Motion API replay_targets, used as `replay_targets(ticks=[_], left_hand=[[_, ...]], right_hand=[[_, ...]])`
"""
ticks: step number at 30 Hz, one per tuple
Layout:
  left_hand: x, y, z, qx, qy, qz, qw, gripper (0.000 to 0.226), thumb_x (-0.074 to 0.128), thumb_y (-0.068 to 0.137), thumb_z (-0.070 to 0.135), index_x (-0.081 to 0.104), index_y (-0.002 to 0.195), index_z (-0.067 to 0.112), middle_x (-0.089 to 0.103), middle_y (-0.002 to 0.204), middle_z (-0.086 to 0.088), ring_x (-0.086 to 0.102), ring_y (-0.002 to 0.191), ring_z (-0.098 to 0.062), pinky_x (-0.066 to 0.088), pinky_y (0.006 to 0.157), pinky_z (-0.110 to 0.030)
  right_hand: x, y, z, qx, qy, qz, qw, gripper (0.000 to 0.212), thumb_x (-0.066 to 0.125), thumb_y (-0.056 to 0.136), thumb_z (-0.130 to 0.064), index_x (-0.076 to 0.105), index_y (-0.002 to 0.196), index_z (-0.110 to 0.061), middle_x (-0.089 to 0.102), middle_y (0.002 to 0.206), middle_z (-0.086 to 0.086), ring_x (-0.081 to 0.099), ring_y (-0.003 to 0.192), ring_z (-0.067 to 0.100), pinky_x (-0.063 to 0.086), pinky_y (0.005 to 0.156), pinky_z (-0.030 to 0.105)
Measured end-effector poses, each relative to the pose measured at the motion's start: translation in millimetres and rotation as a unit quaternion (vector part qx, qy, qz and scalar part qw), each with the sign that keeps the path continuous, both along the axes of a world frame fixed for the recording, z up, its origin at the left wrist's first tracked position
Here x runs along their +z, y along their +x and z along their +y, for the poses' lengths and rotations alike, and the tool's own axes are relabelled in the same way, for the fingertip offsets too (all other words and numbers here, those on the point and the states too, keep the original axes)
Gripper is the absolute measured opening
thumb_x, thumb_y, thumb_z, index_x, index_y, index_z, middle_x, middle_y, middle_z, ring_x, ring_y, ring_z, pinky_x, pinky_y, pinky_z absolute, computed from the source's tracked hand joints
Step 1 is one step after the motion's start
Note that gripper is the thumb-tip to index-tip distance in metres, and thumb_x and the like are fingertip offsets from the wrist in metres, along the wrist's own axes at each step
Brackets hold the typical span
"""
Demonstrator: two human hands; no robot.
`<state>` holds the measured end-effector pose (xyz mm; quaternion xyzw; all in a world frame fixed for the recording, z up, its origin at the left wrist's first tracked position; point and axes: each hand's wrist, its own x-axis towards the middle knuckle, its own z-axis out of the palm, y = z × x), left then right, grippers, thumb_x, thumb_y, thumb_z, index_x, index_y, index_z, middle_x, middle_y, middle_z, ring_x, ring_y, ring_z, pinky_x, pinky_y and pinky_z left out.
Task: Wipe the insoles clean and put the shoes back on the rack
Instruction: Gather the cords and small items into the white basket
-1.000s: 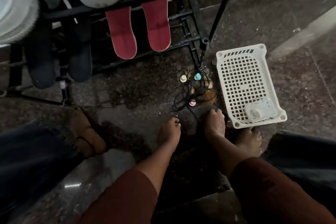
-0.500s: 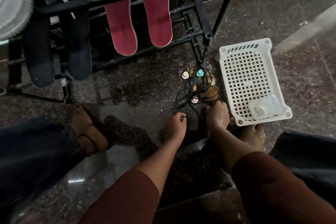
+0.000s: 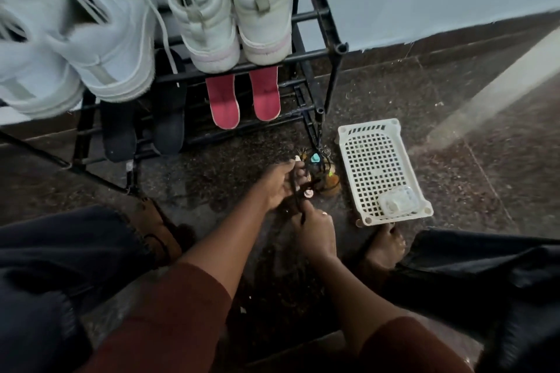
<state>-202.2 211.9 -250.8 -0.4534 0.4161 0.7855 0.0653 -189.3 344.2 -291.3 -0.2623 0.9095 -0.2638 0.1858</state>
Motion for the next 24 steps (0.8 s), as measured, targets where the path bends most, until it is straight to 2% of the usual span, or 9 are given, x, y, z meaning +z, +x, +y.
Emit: replay_targets(ticks=[3, 6, 11, 14, 18, 22, 24], left_hand=[[26, 13, -16, 0.030, -0.044, 0.018, 0.998, 0.027, 0.035, 0.103, 0.021, 0.057, 0.088, 0.018, 0.051, 0.073, 0.003, 0.056, 0.059, -0.006, 0.041, 0.066, -0.024], [45, 30, -30, 0.093, -0.059, 0.040, 0.993, 0.026, 0.035, 0.103, 0.018, 0.057, 0.089, 0.017, 0.048, 0.075, 0.002, 0.050, 0.067, -0.010, 0.041, 0.068, -0.026], [70, 58, -46, 0.179, -0.072, 0.081, 0.978, 0.026, 0.034, 0.103, 0.015, 0.056, 0.090, 0.016, 0.046, 0.073, 0.002, 0.048, 0.068, -0.010, 0.044, 0.071, -0.028], [81, 73, -53, 0.201, -0.086, 0.097, 0.971, 0.026, 0.034, 0.104, 0.014, 0.057, 0.091, 0.015, 0.046, 0.073, 0.002, 0.048, 0.067, -0.010, 0.045, 0.073, -0.029], [86, 87, -56, 0.182, -0.120, 0.076, 0.973, 0.026, 0.035, 0.103, 0.014, 0.058, 0.091, 0.017, 0.052, 0.077, 0.002, 0.053, 0.072, -0.010, 0.044, 0.074, -0.028], [83, 97, -52, 0.136, -0.158, 0.034, 0.977, 0.026, 0.035, 0.102, 0.011, 0.056, 0.090, 0.020, 0.057, 0.085, 0.004, 0.056, 0.077, -0.007, 0.038, 0.086, -0.030], [81, 99, -45, 0.106, -0.179, 0.014, 0.978, 0.023, 0.036, 0.102, 0.009, 0.057, 0.098, 0.016, 0.059, 0.092, 0.003, 0.057, 0.081, -0.008, 0.037, 0.083, -0.028]], right_hand=[[7, 11, 14, 0.040, 0.053, 0.005, 0.998, 0.016, 0.047, 0.089, -0.024, 0.055, 0.096, -0.011, 0.068, 0.090, 0.014, 0.060, 0.089, 0.035, 0.038, 0.077, 0.040], [14, 17, 29, 0.045, 0.108, -0.029, 0.993, 0.017, 0.045, 0.090, -0.030, 0.052, 0.098, -0.017, 0.069, 0.094, 0.010, 0.060, 0.094, 0.033, 0.039, 0.079, 0.037], [18, 18, 52, 0.036, 0.204, -0.068, 0.976, 0.021, 0.042, 0.090, -0.020, 0.056, 0.107, -0.021, 0.065, 0.109, 0.008, 0.059, 0.106, 0.027, 0.043, 0.086, 0.033], [22, 17, 60, 0.007, 0.227, -0.100, 0.969, 0.024, 0.040, 0.090, -0.019, 0.058, 0.105, -0.023, 0.063, 0.113, 0.007, 0.058, 0.108, 0.027, 0.044, 0.086, 0.034], [39, 8, 53, -0.060, 0.170, -0.158, 0.971, 0.027, 0.047, 0.089, -0.032, 0.060, 0.104, -0.014, 0.064, 0.108, 0.012, 0.059, 0.104, 0.032, 0.046, 0.082, 0.032], [65, -7, 27, -0.049, 0.053, -0.181, 0.981, 0.022, 0.052, 0.088, -0.021, 0.067, 0.092, -0.006, 0.068, 0.097, 0.016, 0.060, 0.095, 0.031, 0.043, 0.075, 0.029], [80, -14, 14, -0.055, -0.002, -0.187, 0.981, 0.020, 0.052, 0.089, -0.020, 0.066, 0.081, -0.010, 0.067, 0.083, 0.011, 0.058, 0.082, 0.026, 0.038, 0.064, 0.026]])
